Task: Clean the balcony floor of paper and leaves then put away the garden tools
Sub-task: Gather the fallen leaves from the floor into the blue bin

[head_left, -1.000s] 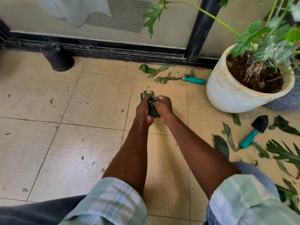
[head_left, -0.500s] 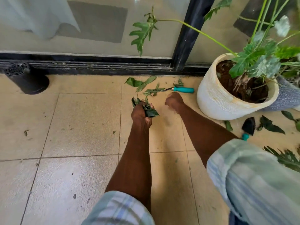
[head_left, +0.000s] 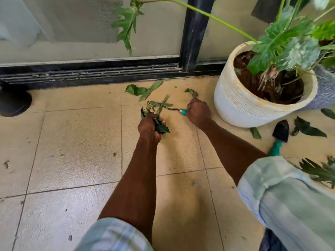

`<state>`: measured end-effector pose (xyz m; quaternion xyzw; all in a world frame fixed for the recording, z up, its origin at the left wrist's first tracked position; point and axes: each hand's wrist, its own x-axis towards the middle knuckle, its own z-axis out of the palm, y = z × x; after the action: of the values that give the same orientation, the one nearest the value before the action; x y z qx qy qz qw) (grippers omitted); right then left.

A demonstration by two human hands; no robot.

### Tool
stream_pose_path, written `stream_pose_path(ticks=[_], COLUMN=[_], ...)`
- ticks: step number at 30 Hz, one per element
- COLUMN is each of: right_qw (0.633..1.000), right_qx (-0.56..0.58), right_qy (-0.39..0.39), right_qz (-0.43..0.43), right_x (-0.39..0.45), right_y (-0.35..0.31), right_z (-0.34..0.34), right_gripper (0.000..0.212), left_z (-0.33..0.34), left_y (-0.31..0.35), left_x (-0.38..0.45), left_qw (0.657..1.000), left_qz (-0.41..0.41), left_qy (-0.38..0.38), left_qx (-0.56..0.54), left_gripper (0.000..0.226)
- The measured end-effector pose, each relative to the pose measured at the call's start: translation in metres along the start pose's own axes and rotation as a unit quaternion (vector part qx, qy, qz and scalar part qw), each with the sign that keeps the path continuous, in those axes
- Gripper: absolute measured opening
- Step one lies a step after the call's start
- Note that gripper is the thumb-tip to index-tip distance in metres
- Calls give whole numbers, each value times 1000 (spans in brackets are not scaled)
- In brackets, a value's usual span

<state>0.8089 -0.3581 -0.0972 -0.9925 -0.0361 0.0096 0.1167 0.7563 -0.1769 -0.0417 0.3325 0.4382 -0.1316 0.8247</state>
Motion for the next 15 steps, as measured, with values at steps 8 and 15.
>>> stream_pose_path(ticks=[8, 15], right_qw=[992, 992], right_qx=[21, -115], right_qy=[-96, -55], right_qz=[77, -14], right_x=[47, 29], right_y=[3, -17], right_z=[-9, 13], right_gripper=[72, 24], left_z=[-7, -31], left_y=[1, 11], left_x=[4, 5], left_qw=[1000, 999], left_qz=[17, 31], left_qy=[-5, 22], left_qx=[15, 11], left_gripper=[10, 9])
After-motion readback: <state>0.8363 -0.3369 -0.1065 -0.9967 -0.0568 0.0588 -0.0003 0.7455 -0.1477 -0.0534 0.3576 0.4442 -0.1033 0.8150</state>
